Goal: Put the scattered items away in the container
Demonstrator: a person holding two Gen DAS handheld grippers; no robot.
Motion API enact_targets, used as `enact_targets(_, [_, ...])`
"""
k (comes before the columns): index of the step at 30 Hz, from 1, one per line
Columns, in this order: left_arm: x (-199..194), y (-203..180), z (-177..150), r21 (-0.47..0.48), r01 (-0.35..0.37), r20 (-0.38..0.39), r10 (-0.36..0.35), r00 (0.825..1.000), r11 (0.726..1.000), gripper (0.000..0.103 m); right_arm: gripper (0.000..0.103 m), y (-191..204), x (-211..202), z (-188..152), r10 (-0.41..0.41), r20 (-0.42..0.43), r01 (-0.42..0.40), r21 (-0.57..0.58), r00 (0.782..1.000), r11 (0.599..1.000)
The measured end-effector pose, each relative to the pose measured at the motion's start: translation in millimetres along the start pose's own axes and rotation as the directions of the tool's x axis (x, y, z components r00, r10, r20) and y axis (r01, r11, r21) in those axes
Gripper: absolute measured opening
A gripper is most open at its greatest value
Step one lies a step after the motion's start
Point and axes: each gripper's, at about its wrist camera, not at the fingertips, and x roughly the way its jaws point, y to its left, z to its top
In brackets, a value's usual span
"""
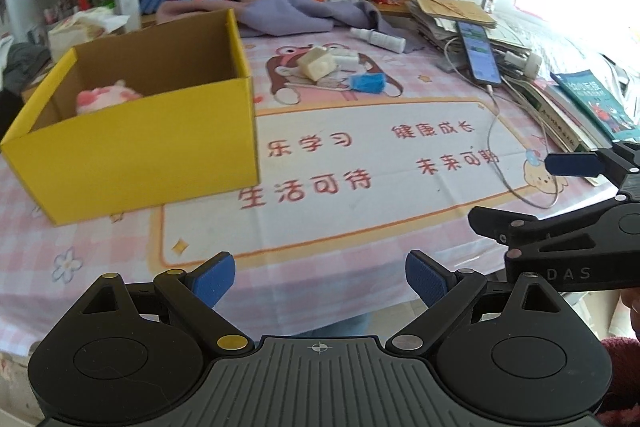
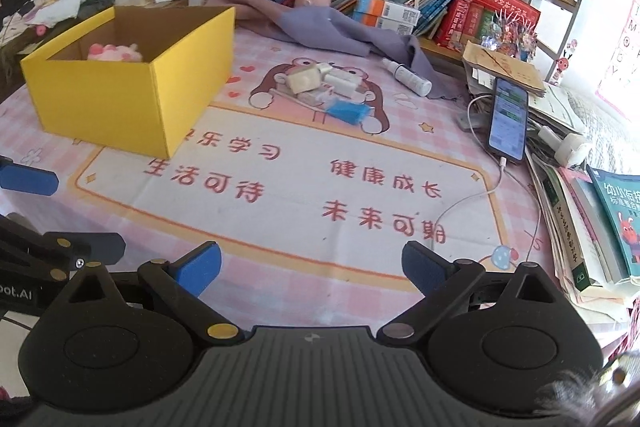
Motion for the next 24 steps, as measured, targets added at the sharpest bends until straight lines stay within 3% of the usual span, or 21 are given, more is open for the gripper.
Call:
enact_targets(9, [24.3, -20.4, 22.1, 0.03, 0.031, 0.003, -0.031, 1.0, 0.999, 0.094, 0.086, -26.0, 22.6, 11.8, 0.025, -0.012, -0.026, -0.012, 1.0, 1.0])
enact_targets(17, [61.1, -46.6, 54.3, 0.019, 0.047, 0.0, -0.047, 0.999, 0.999, 0.093, 0.084, -70.9, 51.9, 31.8, 0.031, -0.025, -0.031, -0.032, 0.999, 0.999])
enact_targets(24, [88.8, -67.3, 84.8, 0.0, 0.008, 0.003, -0.008, 1.0, 1.0, 0.093, 0.072, -113.1, 82.6, 55.6, 0.06, -0.025, -0.061, -0.037, 0.998, 0.997])
